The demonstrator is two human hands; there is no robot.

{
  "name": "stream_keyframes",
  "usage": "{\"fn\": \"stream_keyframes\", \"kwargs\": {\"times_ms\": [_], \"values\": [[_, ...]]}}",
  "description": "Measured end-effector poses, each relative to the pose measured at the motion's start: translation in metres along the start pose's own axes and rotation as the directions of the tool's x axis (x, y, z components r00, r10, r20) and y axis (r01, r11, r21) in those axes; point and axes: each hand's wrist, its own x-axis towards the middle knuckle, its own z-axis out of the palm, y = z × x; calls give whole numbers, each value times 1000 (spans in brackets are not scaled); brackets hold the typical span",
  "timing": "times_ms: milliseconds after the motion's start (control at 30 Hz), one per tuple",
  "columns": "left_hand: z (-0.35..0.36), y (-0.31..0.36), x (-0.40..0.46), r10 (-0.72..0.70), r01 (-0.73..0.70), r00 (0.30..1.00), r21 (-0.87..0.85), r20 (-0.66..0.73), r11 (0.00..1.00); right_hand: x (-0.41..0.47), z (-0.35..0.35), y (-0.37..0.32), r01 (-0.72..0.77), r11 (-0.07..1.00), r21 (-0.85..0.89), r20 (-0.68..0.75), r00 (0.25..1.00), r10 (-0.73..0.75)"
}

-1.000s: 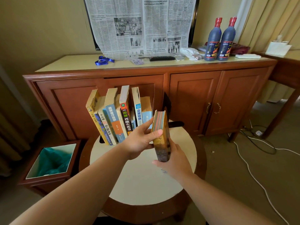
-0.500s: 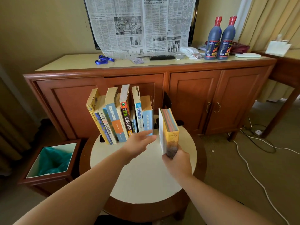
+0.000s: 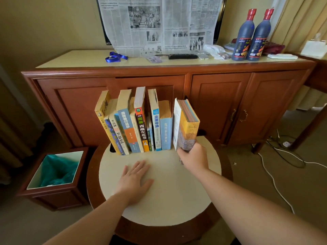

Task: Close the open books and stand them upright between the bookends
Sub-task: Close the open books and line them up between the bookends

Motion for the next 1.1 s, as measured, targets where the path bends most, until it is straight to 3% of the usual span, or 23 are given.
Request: {"fn": "stream_keyframes", "kwargs": {"times_ms": [333, 733, 1100], "values": [[7, -6, 4, -3, 3, 1000, -25, -15, 1000, 55, 29, -14, -30, 999, -37, 42, 999, 32], [4, -4, 1, 2, -2, 1000, -26, -15, 1000, 89, 43, -13, -101, 994, -51, 294, 949, 111], [5, -5, 1, 3, -3, 1000, -26, -18, 1000, 95, 53, -8, -120, 990, -80, 224, 965, 135]]}}
